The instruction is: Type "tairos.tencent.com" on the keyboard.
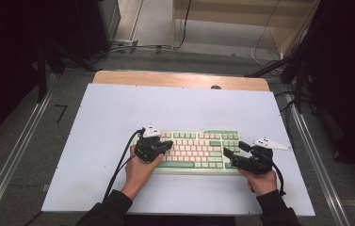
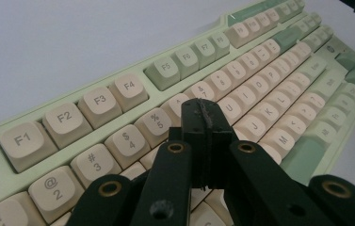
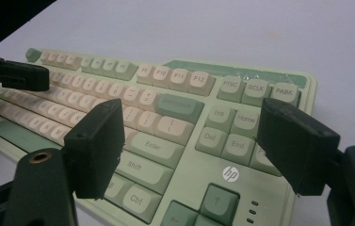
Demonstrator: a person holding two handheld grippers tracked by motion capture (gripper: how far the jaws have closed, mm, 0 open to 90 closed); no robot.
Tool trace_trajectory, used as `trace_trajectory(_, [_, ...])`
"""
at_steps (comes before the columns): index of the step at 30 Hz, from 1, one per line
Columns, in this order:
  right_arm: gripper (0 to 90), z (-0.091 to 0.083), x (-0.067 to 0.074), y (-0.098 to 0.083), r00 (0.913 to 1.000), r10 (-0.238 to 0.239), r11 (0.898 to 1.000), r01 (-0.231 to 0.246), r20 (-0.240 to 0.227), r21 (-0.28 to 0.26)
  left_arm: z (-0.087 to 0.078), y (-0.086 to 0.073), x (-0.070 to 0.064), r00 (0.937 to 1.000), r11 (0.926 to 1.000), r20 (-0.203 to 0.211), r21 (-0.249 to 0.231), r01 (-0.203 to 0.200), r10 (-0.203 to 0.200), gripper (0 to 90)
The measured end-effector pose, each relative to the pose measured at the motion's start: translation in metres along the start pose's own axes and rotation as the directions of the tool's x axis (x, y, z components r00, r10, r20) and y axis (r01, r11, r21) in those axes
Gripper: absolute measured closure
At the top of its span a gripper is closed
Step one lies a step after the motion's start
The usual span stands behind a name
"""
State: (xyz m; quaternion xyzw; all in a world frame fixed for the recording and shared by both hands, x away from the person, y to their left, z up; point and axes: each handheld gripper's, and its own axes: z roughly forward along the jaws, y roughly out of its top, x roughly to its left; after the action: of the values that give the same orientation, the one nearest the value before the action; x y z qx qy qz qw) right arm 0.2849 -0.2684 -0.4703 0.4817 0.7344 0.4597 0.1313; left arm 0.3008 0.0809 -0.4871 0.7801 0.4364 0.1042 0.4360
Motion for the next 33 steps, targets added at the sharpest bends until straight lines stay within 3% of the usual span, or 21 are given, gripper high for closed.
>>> trace_trajectory(25, [22.2, 0.000, -0.001, 0.000, 1.0000, 0.001, 1.000, -0.001, 0.004, -0.001, 0.007, 0.002, 0.002, 1.0000, 0.9992, 0.005, 0.039, 0.001, -0.001, 90.0])
trace_trajectory(32, [22.3, 0.000, -0.001, 0.000, 1.0000, -0.001, 1.000, 0.001, 0.005, -0.004, -0.003, 0.006, 0.003, 0.9992, 0.9995, 0.028, -0.008, 0.030, -0.030, 71.7])
trace_trajectory(33, [22.3, 0.000, -0.001, -0.001, 1.0000, 0.001, 1.000, -0.001, 0.005, -0.002, -0.005, 0.006, 0.003, 0.9994, 0.9995, 0.019, -0.009, 0.029, -0.029, 61.5])
